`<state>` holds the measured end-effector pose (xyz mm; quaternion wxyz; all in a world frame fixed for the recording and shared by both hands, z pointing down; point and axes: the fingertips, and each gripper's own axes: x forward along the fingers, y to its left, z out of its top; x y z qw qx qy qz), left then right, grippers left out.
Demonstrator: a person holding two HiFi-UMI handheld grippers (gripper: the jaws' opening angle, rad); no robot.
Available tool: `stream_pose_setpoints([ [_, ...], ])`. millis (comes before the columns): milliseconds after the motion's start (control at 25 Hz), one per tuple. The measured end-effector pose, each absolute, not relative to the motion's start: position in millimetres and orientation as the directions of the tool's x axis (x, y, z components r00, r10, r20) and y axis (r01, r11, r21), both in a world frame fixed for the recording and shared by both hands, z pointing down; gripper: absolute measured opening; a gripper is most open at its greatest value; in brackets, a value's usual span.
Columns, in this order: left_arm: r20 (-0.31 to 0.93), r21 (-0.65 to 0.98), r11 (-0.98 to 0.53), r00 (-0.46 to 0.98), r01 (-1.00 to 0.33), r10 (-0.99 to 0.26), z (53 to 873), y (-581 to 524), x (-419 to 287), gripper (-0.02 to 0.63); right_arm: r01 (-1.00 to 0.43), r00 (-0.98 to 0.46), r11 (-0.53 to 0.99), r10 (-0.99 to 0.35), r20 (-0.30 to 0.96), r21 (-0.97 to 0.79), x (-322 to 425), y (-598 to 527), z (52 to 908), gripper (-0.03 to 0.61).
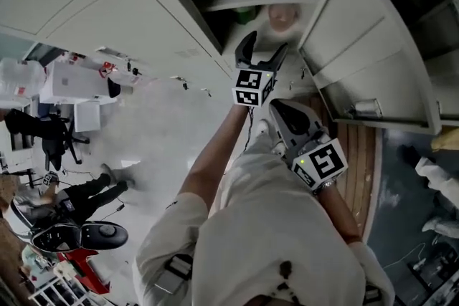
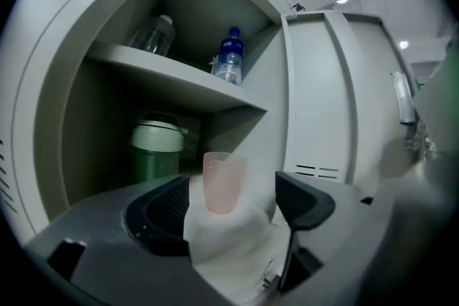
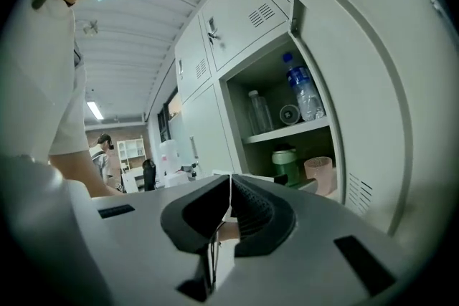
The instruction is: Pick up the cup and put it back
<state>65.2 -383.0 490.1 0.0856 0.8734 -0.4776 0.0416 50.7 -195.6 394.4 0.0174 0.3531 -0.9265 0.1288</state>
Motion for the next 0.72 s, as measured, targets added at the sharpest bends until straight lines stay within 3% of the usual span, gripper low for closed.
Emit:
stream_pose_setpoints([
  [720,0.166,0.063,-0.514,0.517,-0.855,-0.84,504,-463,98,0.382,-0.738,-0.666,0.615,-0.73,0.15,-0.278,71,-229,413,0.026],
])
